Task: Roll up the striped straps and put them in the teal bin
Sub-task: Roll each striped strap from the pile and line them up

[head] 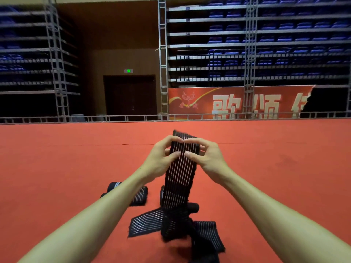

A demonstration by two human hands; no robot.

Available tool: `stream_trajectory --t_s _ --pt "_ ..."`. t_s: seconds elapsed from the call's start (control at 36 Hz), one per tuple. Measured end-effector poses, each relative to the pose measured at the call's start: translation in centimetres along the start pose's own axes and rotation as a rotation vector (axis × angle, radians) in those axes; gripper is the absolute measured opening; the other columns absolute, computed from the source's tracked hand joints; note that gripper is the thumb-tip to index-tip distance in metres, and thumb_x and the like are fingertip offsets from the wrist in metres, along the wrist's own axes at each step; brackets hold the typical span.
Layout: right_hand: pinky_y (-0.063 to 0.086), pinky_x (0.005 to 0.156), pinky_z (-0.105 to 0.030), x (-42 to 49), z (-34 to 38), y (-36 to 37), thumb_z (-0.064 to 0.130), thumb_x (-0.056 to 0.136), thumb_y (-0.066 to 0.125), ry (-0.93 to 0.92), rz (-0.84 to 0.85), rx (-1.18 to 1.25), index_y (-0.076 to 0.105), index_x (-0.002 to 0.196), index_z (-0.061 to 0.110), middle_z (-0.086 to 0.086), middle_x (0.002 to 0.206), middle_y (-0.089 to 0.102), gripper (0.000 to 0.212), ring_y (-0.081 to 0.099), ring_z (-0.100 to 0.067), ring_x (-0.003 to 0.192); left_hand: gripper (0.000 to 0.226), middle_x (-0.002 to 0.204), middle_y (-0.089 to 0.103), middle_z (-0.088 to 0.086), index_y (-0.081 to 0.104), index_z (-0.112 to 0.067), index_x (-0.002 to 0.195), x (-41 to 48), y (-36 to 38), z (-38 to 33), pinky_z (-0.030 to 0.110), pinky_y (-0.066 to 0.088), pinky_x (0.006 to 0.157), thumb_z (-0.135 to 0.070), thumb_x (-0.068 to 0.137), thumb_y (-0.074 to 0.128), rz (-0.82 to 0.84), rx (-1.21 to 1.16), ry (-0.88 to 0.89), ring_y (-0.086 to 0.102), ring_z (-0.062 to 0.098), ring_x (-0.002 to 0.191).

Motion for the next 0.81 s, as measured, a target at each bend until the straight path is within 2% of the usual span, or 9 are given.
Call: stream_trajectory --t_s 0.17,0.22,0.28,0.33,0.39,0.47,0.61,0.69,0.81 --pt "0.060 0.078 -0.031 1.1 2.8 -1.4 -0.006 0.080 0.073 -0.065 -0.127 -0.051 0.071 0.103 0.024 0.005 0.102 0.072 0.038 0.070 -0.017 0.094 0.052 0.111 0.062 0.016 0.045 -0.034 0.127 -1.1 1.3 0.4 0.043 0.059 0.084 0.004 0.093 0.058 0.101 -0.085 -0.077 0.067 0.024 0.097" --pt "0.059 0.075 -0.026 1.3 3.6 -2.0 -0.007 0.082 0.071 -0.079 -0.166 -0.022 0.070 0.110 0.018 0.007 0.103 0.071 0.038 0.070 -0.013 0.093 0.069 0.122 0.058 0.011 0.037 -0.046 0.134 -1.8 2.3 0.8 0.041 0.057 0.090 0.004 0.091 0.061 0.157 -0.015 -0.065 0.065 0.022 0.103" --pt "0.059 0.077 -0.025 1.5 4.1 -2.7 -0.006 0.083 0.071 -0.091 -0.197 -0.033 0.069 0.115 0.017 0.010 0.105 0.069 0.039 0.069 -0.007 0.091 0.081 0.145 0.043 0.000 0.030 -0.051 0.140 -2.4 3.2 1.5 0.043 0.049 0.104 0.004 0.090 0.062 0.201 0.127 -0.031 0.055 0.017 0.124" --pt "0.058 0.080 -0.026 1.7 4.3 -4.0 -0.002 0.083 0.072 -0.111 -0.263 -0.088 0.069 0.117 0.019 0.010 0.107 0.069 0.040 0.068 -0.005 0.094 0.080 0.154 0.033 -0.012 0.029 -0.052 0.141 -2.9 3.7 2.5 0.045 0.040 0.113 -0.001 0.090 0.064 0.235 0.222 -0.021 0.042 0.013 0.137" --pt "0.057 0.084 -0.024 1.6 4.4 -5.6 0.000 0.082 0.074 -0.127 -0.336 -0.138 0.069 0.118 0.018 0.009 0.108 0.069 0.040 0.067 -0.007 0.098 0.069 0.150 0.038 -0.015 0.035 -0.047 0.141 -3.2 3.5 3.2 0.047 0.041 0.111 -0.005 0.093 0.062 0.220 0.231 -0.028 0.043 0.011 0.136" --pt "0.054 0.086 -0.019 1.2 3.3 -6.6 0.004 0.080 0.078 -0.106 -0.309 -0.181 0.065 0.121 0.022 0.012 0.111 0.066 0.047 0.065 -0.006 0.102 0.056 0.136 0.049 -0.025 0.048 -0.033 0.136 -2.9 2.6 3.0 0.037 0.045 0.108 0.000 0.093 0.060 0.108 0.204 -0.015 0.050 -0.001 0.125" --pt "0.058 0.086 -0.042 0.0 -0.9 -4.5 0.005 0.074 0.083 0.033 -0.110 -0.211 0.068 0.114 0.023 0.000 0.113 0.068 0.046 0.067 -0.024 0.104 0.050 0.126 0.059 -0.008 0.054 -0.026 0.128 -1.8 2.9 1.6 0.015 0.047 0.092 0.006 0.090 0.059 0.101 0.214 0.027 0.057 -0.002 0.113" --pt "0.055 0.092 -0.034 0.1 -0.9 -5.3 0.001 0.074 0.081 0.010 -0.204 -0.252 0.068 0.117 0.018 0.000 0.111 0.069 0.048 0.065 -0.015 0.102 0.054 0.129 0.056 -0.010 0.048 -0.028 0.134 -2.3 3.6 1.8 0.021 0.052 0.091 0.004 0.092 0.059 0.216 0.224 -0.008 0.057 -0.001 0.114" --pt "0.055 0.091 -0.029 0.6 -0.5 -7.2 -0.001 0.076 0.079 0.019 -0.328 -0.206 0.067 0.122 0.015 -0.002 0.117 0.067 0.050 0.064 -0.016 0.106 0.067 0.140 0.045 -0.019 0.041 -0.033 0.141 -4.1 4.7 3.6 0.016 0.042 0.103 -0.002 0.089 0.068 0.441 0.338 -0.075 0.047 -0.005 0.126"
Point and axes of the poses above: each hand's wrist, its own x-axis towards the middle knuckle, its own y-axis out of the palm, z = x × y, the point moved 8 cm from there along x, towards the middle knuckle
